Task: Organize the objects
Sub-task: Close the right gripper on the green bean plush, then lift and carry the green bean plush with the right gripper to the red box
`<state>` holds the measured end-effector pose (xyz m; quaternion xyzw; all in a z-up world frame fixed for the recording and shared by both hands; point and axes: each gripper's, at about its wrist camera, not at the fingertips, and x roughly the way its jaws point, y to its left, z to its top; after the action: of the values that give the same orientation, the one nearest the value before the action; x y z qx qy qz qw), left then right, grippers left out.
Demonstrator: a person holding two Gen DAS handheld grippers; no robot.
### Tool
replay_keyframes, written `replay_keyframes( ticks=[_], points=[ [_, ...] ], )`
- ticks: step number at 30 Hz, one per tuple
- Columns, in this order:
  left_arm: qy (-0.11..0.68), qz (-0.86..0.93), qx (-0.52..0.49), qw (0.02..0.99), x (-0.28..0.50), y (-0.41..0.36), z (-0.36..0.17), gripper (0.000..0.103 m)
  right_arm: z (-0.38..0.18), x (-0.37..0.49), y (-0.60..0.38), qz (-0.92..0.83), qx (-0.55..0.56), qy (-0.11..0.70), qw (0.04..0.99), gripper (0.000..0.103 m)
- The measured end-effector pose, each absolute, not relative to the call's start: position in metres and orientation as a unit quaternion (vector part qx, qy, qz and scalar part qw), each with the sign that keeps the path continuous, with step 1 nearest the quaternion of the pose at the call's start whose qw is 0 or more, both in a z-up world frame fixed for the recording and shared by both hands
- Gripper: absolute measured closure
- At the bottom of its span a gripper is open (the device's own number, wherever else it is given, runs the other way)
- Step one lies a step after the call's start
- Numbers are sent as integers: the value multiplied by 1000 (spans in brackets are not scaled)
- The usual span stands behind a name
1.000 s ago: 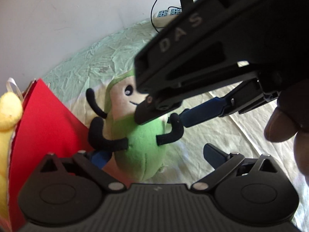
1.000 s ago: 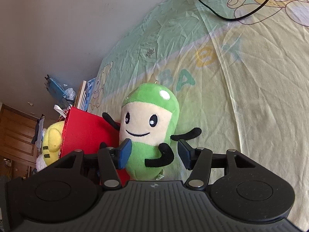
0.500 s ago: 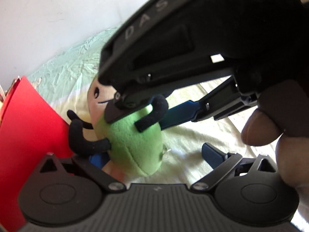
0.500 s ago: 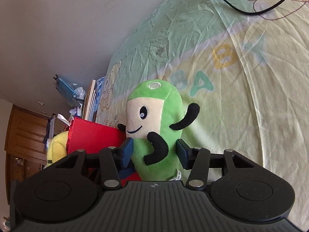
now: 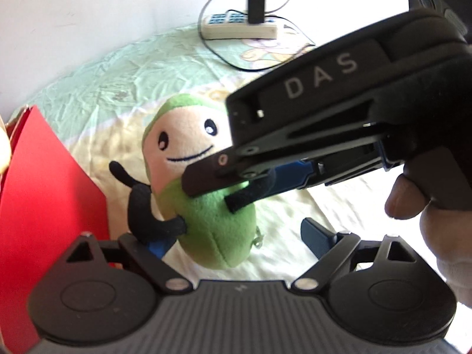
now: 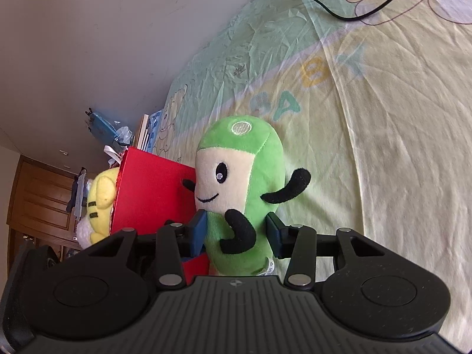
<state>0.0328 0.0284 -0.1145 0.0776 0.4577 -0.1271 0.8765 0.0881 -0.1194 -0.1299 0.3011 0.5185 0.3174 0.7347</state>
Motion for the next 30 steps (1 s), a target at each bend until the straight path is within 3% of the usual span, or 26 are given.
replay_keyframes(
  ticks=[17,30],
  points=[
    [474,-180,95,856,-80,-12,-112,13,-132,3,-147,303,315,538,721,57],
    [482,-175,95,853,-87,-10,-127,11,-140,-23,-154,294,314,548,717,52]
  ],
)
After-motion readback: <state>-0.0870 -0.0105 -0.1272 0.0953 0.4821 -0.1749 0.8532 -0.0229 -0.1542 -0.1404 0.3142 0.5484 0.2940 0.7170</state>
